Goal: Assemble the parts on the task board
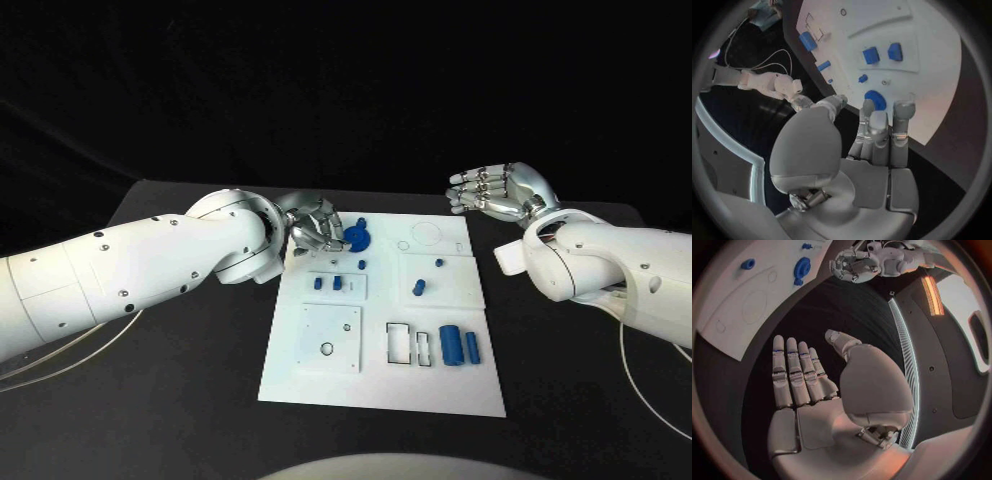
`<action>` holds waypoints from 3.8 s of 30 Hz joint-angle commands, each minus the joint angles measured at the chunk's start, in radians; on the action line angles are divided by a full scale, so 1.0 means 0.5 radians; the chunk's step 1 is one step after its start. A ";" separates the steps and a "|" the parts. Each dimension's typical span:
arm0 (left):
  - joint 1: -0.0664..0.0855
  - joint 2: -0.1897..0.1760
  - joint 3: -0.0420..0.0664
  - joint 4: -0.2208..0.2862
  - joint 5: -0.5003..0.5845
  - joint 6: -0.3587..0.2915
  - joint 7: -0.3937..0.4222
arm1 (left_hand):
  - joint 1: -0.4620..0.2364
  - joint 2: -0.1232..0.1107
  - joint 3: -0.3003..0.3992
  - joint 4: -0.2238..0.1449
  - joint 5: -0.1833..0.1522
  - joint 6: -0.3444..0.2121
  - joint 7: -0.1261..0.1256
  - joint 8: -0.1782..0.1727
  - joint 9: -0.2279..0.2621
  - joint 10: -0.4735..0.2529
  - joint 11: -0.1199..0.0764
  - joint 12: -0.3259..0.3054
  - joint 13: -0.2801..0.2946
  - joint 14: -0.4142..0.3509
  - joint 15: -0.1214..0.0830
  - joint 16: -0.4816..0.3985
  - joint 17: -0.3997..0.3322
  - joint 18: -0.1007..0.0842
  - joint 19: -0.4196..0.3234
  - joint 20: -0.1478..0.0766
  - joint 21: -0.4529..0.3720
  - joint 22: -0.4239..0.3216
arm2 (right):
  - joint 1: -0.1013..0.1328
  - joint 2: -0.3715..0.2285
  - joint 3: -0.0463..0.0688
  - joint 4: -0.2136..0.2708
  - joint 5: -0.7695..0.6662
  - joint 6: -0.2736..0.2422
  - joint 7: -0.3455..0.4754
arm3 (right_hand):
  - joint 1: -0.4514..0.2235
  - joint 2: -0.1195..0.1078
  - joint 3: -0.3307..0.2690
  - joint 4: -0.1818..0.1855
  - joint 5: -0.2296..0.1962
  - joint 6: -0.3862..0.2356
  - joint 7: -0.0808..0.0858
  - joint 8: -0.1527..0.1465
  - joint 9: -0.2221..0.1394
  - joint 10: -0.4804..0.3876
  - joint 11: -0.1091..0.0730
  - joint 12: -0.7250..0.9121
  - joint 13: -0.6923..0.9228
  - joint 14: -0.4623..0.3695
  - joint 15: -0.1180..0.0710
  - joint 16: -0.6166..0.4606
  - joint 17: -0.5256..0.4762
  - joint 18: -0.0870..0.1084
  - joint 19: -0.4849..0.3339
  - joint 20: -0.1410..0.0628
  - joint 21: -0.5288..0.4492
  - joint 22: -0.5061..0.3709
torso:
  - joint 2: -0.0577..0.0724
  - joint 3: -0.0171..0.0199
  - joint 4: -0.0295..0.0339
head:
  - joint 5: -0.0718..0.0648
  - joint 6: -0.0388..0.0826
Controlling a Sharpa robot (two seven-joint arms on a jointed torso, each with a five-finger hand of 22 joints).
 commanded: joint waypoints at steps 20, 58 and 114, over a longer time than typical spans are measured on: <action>-0.050 0.274 -0.046 -0.239 -1.108 0.042 0.517 | 0.302 -0.054 0.019 -0.152 -0.281 0.170 -0.033 -0.262 -0.390 -0.128 0.031 -0.371 -0.476 -0.067 -0.001 0.214 0.028 0.004 0.019 0.010 0.026 0.111 | -0.004 0.013 0.000 0.002 -0.013 0.034 0.019 | -0.006 0.000 -0.011 -0.007 0.002 -0.012 0.036 0.007 -0.004 -0.011 -0.001 -0.004 -0.002 -0.003 0.013 -0.008 -0.003 0.023 0.001 0.011 -0.008 -0.007 | 0.004 -0.0001 -0.003 | -0.001 0.017; -0.116 0.377 -0.051 -0.377 -1.236 0.199 0.424 | 0.209 -0.050 0.304 -0.332 -0.282 0.397 0.003 -0.435 -0.522 0.031 0.043 -0.472 -0.677 0.083 0.038 0.483 0.172 -0.048 0.147 0.040 0.327 0.382 | -0.004 0.015 0.000 0.006 -0.017 0.026 0.022 | 0.001 0.003 -0.012 -0.011 0.018 -0.013 0.036 0.009 -0.006 -0.012 -0.001 -0.003 -0.002 -0.002 0.013 -0.009 -0.004 0.023 0.003 0.011 -0.008 -0.014 | -0.001 -0.0004 0.000 | -0.025 -0.008; -0.116 0.163 0.040 -0.181 -0.979 -0.036 0.427 | 0.026 0.058 0.552 -0.581 -0.437 0.647 -0.023 -0.533 -0.487 0.401 -0.002 -0.710 -0.808 0.270 0.002 0.663 0.341 -0.102 0.324 0.013 0.615 0.602 | -0.007 0.025 0.000 -0.020 -0.024 0.038 0.017 | 0.005 0.007 -0.012 -0.011 0.027 -0.011 0.035 0.011 -0.007 -0.011 -0.002 -0.003 -0.001 -0.001 0.012 -0.009 -0.005 0.023 0.005 0.010 -0.009 -0.020 | -0.005 0.0004 0.004 | -0.031 0.019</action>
